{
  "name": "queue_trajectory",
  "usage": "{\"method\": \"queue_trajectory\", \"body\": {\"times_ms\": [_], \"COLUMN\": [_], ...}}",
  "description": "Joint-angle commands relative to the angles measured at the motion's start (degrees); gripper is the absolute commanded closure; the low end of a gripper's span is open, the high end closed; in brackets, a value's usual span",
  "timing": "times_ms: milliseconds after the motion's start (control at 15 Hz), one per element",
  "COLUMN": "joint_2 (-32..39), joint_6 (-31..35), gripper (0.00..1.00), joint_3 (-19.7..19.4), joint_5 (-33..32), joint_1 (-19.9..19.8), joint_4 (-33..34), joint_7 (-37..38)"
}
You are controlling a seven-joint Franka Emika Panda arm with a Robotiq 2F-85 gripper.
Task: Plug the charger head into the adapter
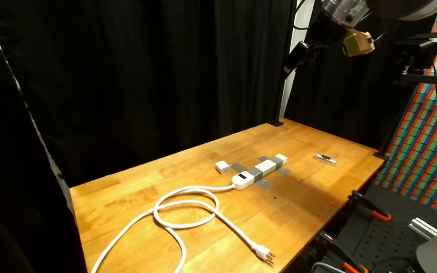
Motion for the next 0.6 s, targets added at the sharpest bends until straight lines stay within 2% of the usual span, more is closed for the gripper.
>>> {"method": "queue_trajectory", "body": {"times_ms": [0,133,333,400,467,533], "joint_2": [10.97,18.06,26.67,29.24,32.41,35.82], "joint_6": [15.16,23.44,35.57,39.9,44.29,48.35], "gripper": [0.0,0.0,0.0,0.0,0.0,0.0], "joint_3": [4.72,8.89,18.38,21.83,24.62,26.22], "joint_5": [-1.38,-3.56,-8.09,-7.49,-3.82,1.42], "joint_1": [-1.25,-4.76,-16.37,-21.18,-24.77,-26.6], "joint_4": [0.0,-0.23,-0.58,-0.6,-0.59,-0.6], "joint_7": [3.08,5.64,11.68,10.99,8.0,3.23]}}
